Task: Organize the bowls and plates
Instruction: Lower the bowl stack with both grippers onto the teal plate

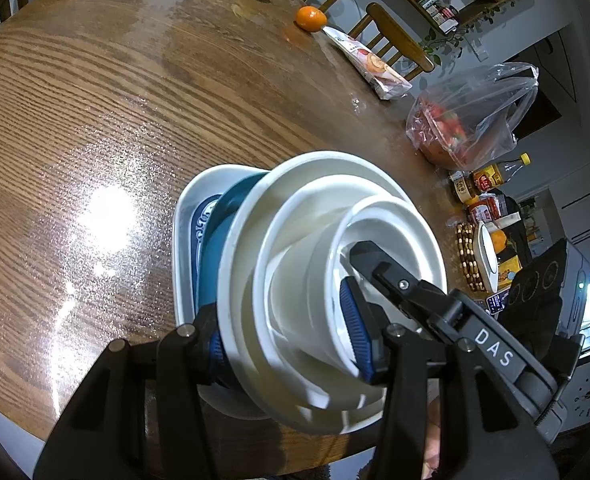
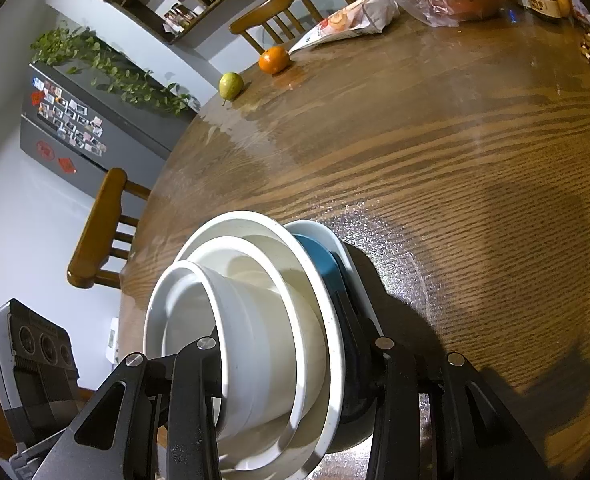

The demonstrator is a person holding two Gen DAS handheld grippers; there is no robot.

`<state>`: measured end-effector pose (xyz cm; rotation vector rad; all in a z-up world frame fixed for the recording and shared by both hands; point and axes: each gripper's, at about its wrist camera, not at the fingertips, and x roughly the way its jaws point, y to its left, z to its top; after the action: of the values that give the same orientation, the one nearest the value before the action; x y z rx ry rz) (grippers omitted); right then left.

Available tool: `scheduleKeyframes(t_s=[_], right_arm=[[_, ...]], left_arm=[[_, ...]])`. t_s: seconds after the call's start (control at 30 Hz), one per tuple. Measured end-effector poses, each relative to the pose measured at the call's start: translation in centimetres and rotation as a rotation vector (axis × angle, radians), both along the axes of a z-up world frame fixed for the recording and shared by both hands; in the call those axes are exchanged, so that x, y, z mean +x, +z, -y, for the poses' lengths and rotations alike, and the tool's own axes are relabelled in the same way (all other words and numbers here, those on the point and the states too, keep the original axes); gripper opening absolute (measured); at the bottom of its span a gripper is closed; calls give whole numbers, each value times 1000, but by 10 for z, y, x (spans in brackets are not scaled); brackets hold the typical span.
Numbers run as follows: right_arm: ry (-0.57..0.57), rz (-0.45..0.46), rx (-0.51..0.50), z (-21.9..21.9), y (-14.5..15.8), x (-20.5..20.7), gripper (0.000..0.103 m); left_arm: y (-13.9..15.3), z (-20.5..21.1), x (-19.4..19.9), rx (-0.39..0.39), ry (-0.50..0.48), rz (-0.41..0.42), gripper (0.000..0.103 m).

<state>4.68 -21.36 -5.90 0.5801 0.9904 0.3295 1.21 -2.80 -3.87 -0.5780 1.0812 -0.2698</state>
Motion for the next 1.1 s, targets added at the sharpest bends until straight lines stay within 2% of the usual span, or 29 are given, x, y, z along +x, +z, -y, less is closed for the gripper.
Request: scheduleKeyframes(t_s=[1.1], right_arm=[[4, 66, 8, 1, -3, 0, 41]], left_arm=[[-6, 0, 6, -39, -16, 10, 50]])
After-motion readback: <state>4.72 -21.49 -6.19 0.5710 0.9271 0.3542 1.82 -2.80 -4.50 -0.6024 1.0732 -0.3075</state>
